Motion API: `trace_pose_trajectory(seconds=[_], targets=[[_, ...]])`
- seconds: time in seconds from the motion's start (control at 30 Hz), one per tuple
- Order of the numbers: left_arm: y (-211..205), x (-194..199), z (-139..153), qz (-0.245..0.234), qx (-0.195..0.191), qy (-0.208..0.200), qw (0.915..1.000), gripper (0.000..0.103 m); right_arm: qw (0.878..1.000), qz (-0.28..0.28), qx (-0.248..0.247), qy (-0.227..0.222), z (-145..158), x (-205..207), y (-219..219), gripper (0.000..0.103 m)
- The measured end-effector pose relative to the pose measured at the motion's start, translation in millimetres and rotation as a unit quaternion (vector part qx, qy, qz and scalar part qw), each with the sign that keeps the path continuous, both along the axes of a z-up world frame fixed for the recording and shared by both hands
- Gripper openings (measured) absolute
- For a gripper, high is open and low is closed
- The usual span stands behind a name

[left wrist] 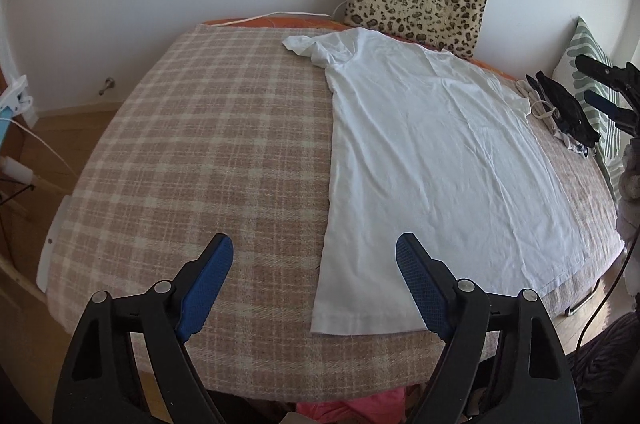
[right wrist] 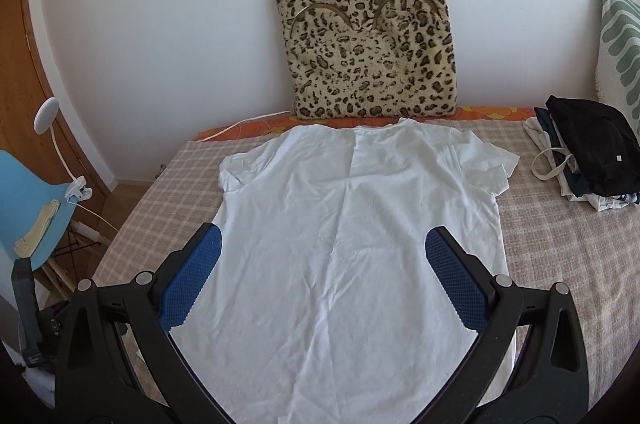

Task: Fold small clothes
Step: 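Move both tools toward the white T-shirt's side edges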

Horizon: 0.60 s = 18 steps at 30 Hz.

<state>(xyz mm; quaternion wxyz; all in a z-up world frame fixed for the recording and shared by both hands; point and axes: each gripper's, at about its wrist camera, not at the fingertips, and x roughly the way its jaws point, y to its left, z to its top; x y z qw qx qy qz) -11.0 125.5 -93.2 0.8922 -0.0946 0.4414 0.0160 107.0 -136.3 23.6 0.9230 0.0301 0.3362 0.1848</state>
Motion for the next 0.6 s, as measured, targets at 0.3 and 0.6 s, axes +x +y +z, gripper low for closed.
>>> trace_pose_trajectory(seconds=[0.3, 0.6], targets=[[3, 4, -10, -0.007, -0.073, 0.014, 0.9972, 0.071, 0.997, 0.059, 0.0, 0.051, 9, 83, 88, 0.103], [10, 7, -35, -0.008, -0.124, 0.056, 0.9907, 0.044, 0.99, 0.088, -0.016, 0.107, -19, 158, 186, 0.098]])
